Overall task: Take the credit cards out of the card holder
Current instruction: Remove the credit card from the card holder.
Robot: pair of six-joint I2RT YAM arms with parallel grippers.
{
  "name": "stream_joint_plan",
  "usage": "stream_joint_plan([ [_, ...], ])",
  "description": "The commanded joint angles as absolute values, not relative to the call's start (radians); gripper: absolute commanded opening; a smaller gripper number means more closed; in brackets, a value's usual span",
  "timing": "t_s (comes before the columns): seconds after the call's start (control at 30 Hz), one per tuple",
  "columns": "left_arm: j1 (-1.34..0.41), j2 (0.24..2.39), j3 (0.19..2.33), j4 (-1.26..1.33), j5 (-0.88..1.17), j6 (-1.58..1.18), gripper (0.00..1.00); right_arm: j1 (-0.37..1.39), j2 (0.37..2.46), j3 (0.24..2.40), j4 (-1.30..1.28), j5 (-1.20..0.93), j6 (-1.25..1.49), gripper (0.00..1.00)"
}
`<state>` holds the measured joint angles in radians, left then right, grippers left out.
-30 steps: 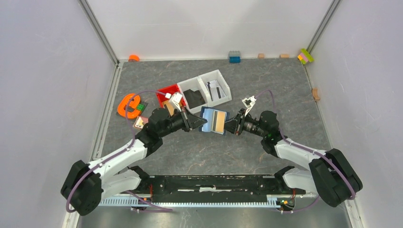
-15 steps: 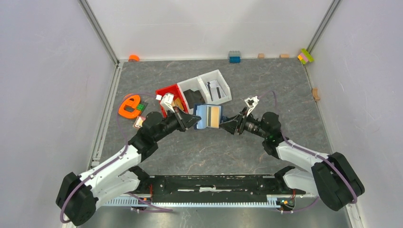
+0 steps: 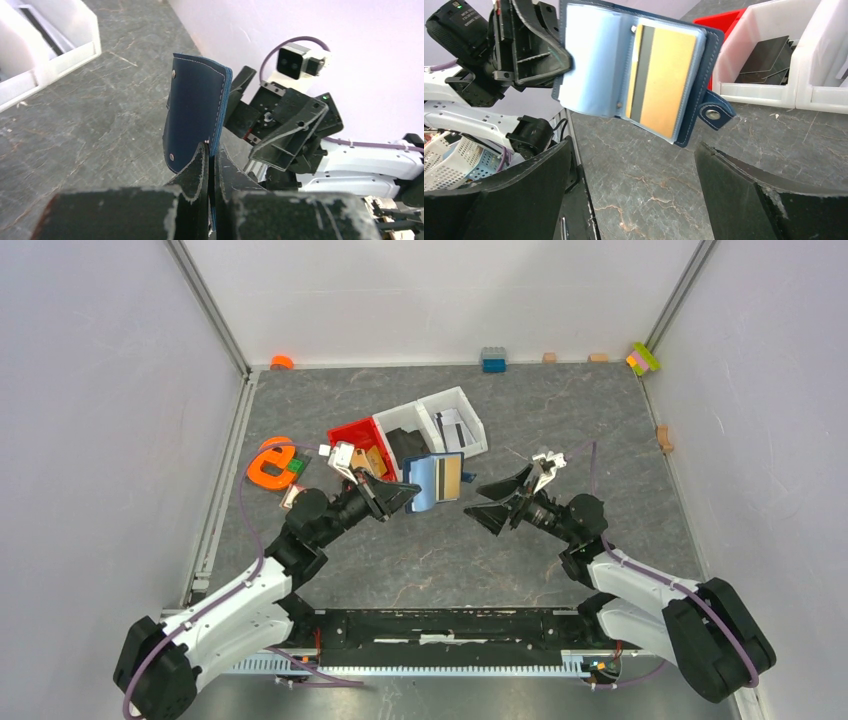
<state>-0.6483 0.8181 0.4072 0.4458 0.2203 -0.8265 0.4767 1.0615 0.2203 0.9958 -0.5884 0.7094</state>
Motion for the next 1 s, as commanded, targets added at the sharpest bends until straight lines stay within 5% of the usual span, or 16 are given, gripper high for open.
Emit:
stream_joint_plan([
  [0.0,-0.652,0.803,0.391,0.614,0.272,-0.856,0.02,0.476,1.042,0.233,0.993,-0.558,0.691,0.98],
  [0.63,-0.652,0.872,0.357,0.910,0.452,-0.969,0.02,0.475,1.027,0.206,1.106,-0.554,0.754,0.97],
  [0.8,-0.653,0.923,0.363,0.969,0.489,-1.003,0.02,0.476,1.009,0.180,1.193,-0.570,0.775,0.82],
  [0.97,-0.652,0.956,0.373,0.988,0.510,-1.022,0.02,0.476,1.028,0.159,1.351,-0.619,0.831,0.56],
])
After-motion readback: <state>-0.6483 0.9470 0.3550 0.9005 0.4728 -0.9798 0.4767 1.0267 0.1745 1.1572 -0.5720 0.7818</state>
